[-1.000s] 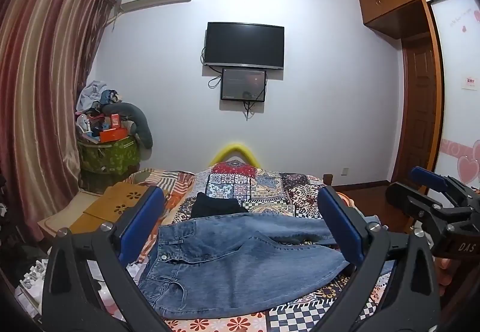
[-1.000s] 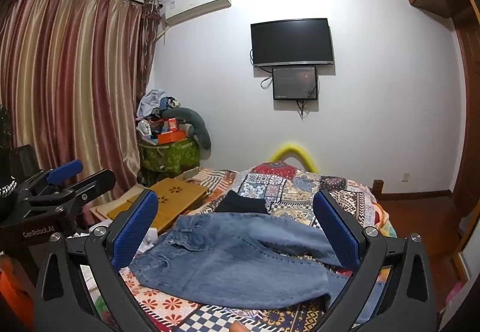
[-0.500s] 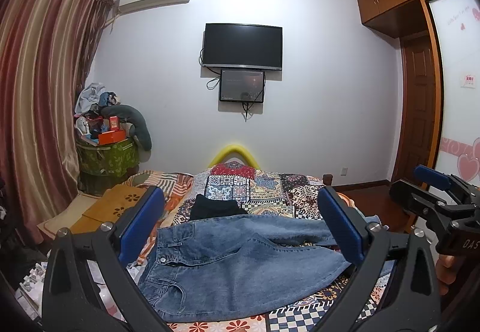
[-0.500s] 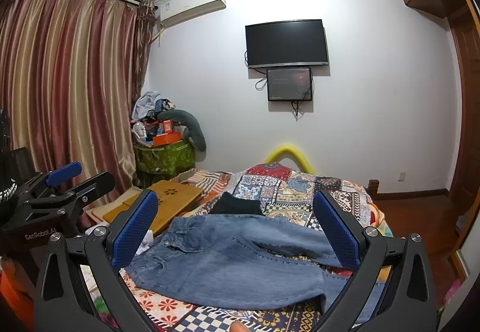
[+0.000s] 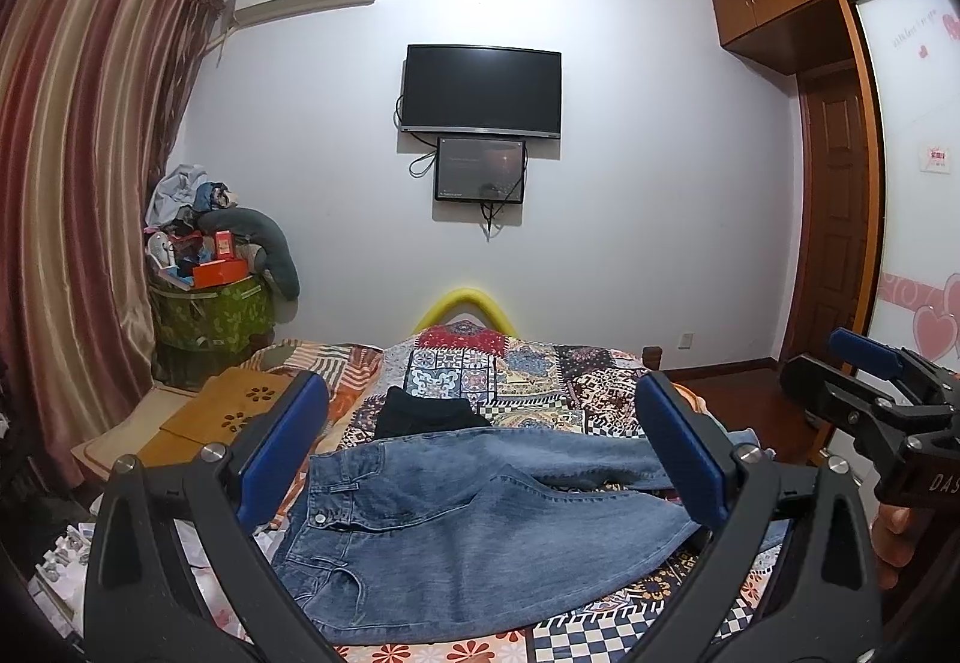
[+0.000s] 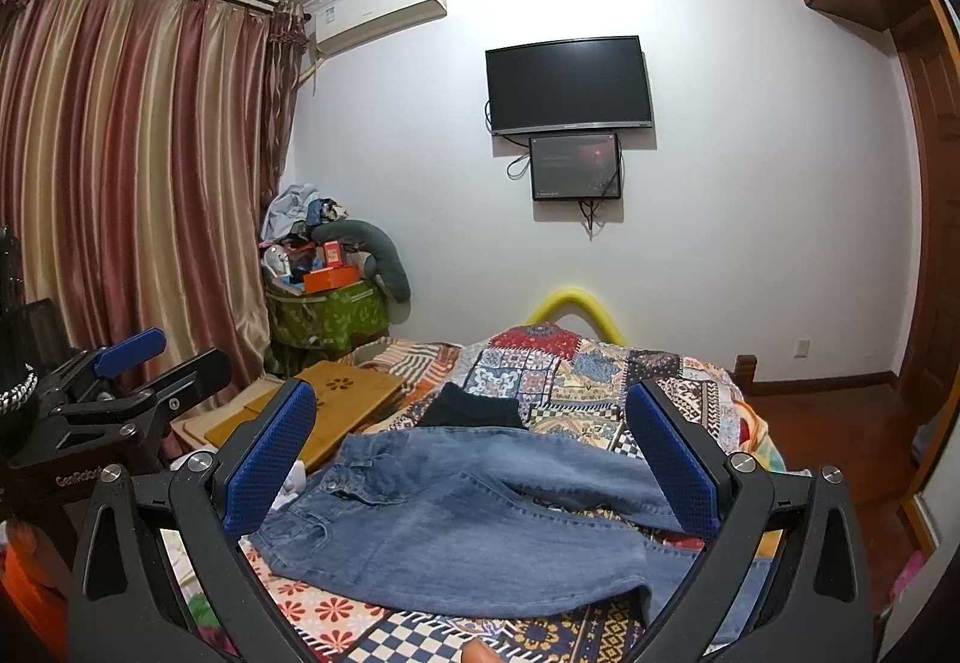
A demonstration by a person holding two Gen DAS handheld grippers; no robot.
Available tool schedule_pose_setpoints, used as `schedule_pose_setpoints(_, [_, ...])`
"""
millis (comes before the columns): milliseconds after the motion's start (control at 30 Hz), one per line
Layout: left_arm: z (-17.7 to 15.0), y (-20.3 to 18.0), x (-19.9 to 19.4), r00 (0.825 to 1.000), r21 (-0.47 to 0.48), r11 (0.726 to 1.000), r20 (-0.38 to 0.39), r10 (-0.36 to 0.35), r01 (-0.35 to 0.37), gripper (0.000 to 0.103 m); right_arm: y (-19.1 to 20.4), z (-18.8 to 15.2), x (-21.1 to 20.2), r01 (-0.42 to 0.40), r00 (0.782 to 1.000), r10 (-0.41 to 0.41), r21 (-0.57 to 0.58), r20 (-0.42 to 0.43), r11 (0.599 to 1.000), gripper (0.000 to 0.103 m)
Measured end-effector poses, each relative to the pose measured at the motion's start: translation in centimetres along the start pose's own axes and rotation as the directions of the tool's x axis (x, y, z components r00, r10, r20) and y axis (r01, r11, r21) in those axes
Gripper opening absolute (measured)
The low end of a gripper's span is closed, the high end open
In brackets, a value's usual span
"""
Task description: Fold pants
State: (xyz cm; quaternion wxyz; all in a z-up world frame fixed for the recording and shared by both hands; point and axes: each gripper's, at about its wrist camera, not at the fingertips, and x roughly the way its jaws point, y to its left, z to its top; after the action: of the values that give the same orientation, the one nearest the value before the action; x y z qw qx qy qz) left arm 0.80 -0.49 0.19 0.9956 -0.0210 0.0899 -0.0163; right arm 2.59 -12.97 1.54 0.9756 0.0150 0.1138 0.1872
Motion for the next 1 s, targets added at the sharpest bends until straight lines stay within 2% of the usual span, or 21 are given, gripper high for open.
schedule_pose_setpoints(1000, [-0.35, -0.33, 0.46, 1.000, -0.006, 1.000, 0.001, -0.002, 0.002, 0.103, -0.64, -0.53, 0.15, 0.004, 1.000, -0.003, 0.004, -0.003, 1.000, 0.103])
